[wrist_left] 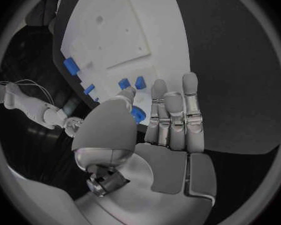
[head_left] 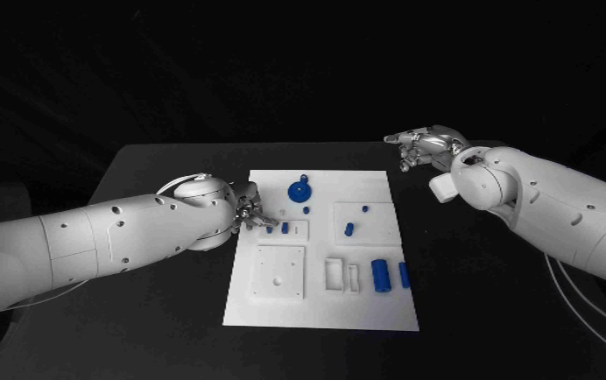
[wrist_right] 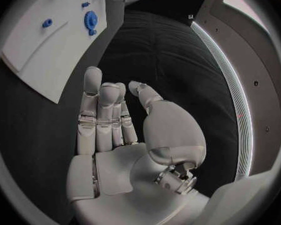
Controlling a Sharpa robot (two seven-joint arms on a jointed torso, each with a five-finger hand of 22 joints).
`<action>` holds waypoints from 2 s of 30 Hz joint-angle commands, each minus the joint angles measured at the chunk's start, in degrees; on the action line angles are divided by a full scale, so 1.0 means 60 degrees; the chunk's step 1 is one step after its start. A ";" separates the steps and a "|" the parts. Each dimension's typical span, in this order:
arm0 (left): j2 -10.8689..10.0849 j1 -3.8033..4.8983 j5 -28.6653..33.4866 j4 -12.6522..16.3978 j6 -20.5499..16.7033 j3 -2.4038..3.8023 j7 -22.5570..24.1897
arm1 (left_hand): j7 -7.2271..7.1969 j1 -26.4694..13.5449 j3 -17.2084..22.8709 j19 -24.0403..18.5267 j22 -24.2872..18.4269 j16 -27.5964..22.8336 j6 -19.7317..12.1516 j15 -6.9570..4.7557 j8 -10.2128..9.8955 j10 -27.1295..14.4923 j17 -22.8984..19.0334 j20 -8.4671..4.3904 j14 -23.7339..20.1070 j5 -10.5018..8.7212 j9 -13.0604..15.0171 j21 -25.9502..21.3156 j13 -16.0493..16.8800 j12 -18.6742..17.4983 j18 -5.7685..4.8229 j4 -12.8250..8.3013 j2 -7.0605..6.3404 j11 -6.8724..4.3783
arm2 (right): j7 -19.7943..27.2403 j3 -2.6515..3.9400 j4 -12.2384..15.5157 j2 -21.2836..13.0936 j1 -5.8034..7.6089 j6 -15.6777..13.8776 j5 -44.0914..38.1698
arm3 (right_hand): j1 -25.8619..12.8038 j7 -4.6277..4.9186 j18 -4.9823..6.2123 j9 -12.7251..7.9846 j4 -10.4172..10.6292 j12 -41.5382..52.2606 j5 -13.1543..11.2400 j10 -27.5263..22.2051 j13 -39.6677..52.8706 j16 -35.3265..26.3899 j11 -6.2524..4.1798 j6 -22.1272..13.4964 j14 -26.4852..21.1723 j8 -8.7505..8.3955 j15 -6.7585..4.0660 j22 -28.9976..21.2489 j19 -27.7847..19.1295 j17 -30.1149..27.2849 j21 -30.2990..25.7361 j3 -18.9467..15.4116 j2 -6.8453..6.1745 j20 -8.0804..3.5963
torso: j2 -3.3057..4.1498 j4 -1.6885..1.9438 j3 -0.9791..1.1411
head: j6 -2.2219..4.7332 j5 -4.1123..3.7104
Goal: Assemble the parts on the task board
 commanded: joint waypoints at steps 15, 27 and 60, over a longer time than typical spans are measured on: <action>0.0004 -0.0006 0.0460 -0.0063 -0.0632 0.0117 0.0152 | 0.0051 -0.1615 0.0475 0.0059 0.0169 -0.0064 -0.0112 0.0032 0.0198 -0.0057 -0.0062 0.0058 -0.0015 -0.0580 -0.0324 -0.0116 -0.0006 0.0059 -0.0036 0.0121 -0.0201 0.0053 | 0.0047 0.0008 -0.0022 0.0028 -0.0018 0.0148 0.0059 | -0.0006 0.0028 0.0013 0.0003 -0.0001 0.0047 0.0116 -0.0055 -0.0011 -0.0037 0.0005 -0.0039 -0.0029 -0.0031 0.0021 -0.0017 0.0307 -0.0014 -0.0036 -0.0045 0.0028 0.0042 | -0.0001 0.0001 0.0020 | 0.0015 -0.0023; -0.0092 -0.0006 0.0403 0.0175 -0.2421 0.0243 0.3282 | 0.0667 0.3168 0.0654 -0.0190 0.0242 -0.0285 0.0234 0.0272 -0.1882 0.0024 -0.0204 0.0233 -0.0262 0.0204 -0.2584 -0.0088 -0.2184 -0.3171 0.0171 -0.3493 0.0900 0.0429 | 0.0096 0.0008 -0.0021 -0.0011 -0.0024 0.0107 0.0072 | 0.0007 0.0028 0.0013 0.0005 -0.0003 0.0042 0.0149 -0.0061 -0.0016 -0.0038 0.0003 -0.0028 -0.0031 -0.0027 0.0021 -0.0018 0.0305 -0.0016 -0.0035 -0.0013 0.0026 0.0042 | 0.0008 -0.0025 0.0023 | 0.0116 -0.0123; 0.1177 -0.0010 -0.2970 -0.0898 -0.2094 0.0134 0.4413 | 0.0807 0.3374 0.0837 -0.0597 0.0167 -0.1068 0.0703 0.0795 -0.3983 -0.0232 -0.0654 0.0808 -0.0047 -0.1035 -0.4214 0.0526 -0.3100 -0.7274 0.0778 -0.3467 0.0058 0.1195 | 0.0325 0.0007 0.0226 0.0092 -0.0023 -0.0262 0.0131 | 0.0003 0.0102 -0.0133 -0.0001 -0.0068 -0.2017 0.0241 0.0188 -0.1950 -0.2220 0.0121 -0.0148 -0.0163 -0.0032 0.0207 -0.2854 0.0128 -0.1672 -0.1337 0.0284 -0.0123 0.0236 | 0.0104 -0.0140 0.0055 | 0.0261 -0.0173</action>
